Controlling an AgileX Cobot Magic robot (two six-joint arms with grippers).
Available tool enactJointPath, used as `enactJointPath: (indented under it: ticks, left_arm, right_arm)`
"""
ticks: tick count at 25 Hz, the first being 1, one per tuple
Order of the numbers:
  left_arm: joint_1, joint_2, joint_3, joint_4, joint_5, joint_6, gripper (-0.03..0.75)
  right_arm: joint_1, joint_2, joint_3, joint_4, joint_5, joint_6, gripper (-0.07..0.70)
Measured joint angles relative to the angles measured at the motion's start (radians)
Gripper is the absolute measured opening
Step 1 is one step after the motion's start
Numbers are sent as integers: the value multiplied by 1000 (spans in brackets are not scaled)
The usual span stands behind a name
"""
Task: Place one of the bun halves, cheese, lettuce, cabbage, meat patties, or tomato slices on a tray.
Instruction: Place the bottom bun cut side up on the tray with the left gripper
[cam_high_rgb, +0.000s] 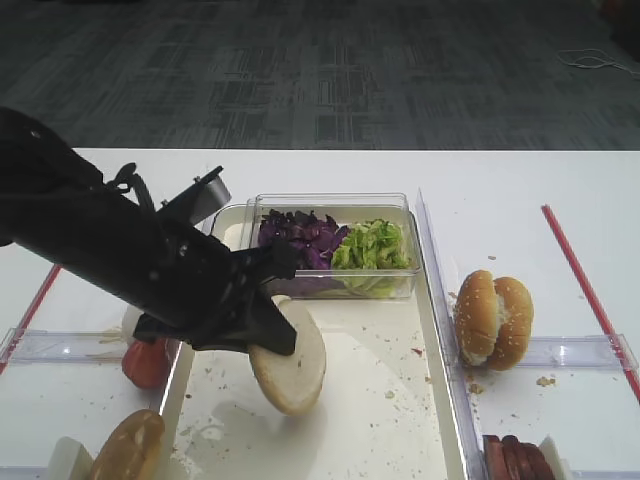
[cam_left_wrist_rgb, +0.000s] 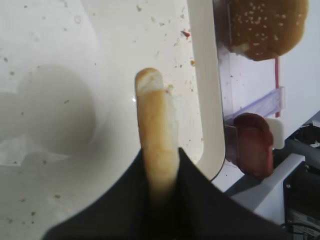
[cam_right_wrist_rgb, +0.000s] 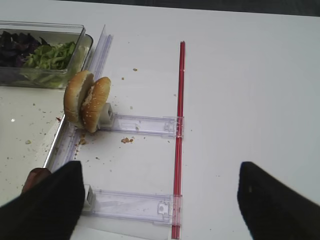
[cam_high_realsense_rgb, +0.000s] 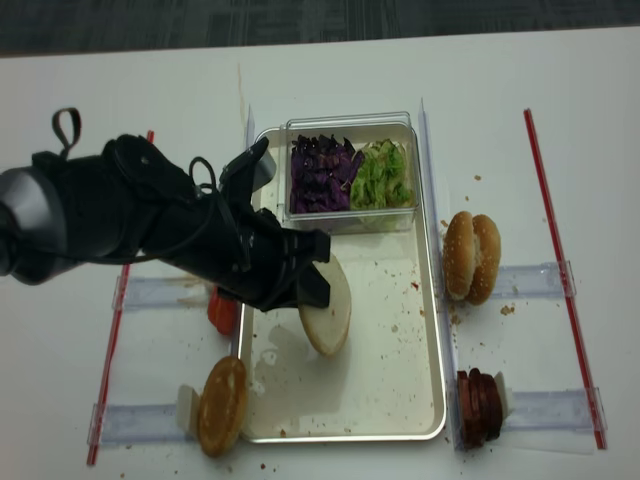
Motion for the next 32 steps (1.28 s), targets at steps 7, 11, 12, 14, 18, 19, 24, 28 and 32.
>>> enactJointPath:
  ticks: [7, 11, 12, 14, 18, 19, 24, 28, 32]
  left_arm:
    - [0, 54, -2, -11, -39, 13, 88]
    - [0, 84, -4, -15, -47, 20, 88]
    - [0, 91, -4, -15, -47, 21, 88]
    - [0, 100, -4, -15, -47, 25, 88]
    - [0, 101, -4, -15, -48, 36, 88]
    - [0, 101, -4, -15, -48, 39, 88]
    - [0, 101, -4, -15, -48, 44, 104]
    - [0, 101, -4, -15, -48, 45, 200]
    - [0, 101, -4, -15, -48, 48, 312]
  right_arm:
    - [0, 0, 0, 0, 0, 0, 649]
    - [0, 0, 0, 0, 0, 0, 649]
    - [0, 0, 0, 0, 0, 0, 649]
    - [0, 0, 0, 0, 0, 0, 649]
    - [0, 0, 0, 0, 0, 0, 649]
    - [0, 0, 0, 0, 0, 0, 649]
    - [0, 0, 0, 0, 0, 0, 649]
    - [0, 0, 0, 0, 0, 0, 649]
    - [0, 0, 0, 0, 0, 0, 649]
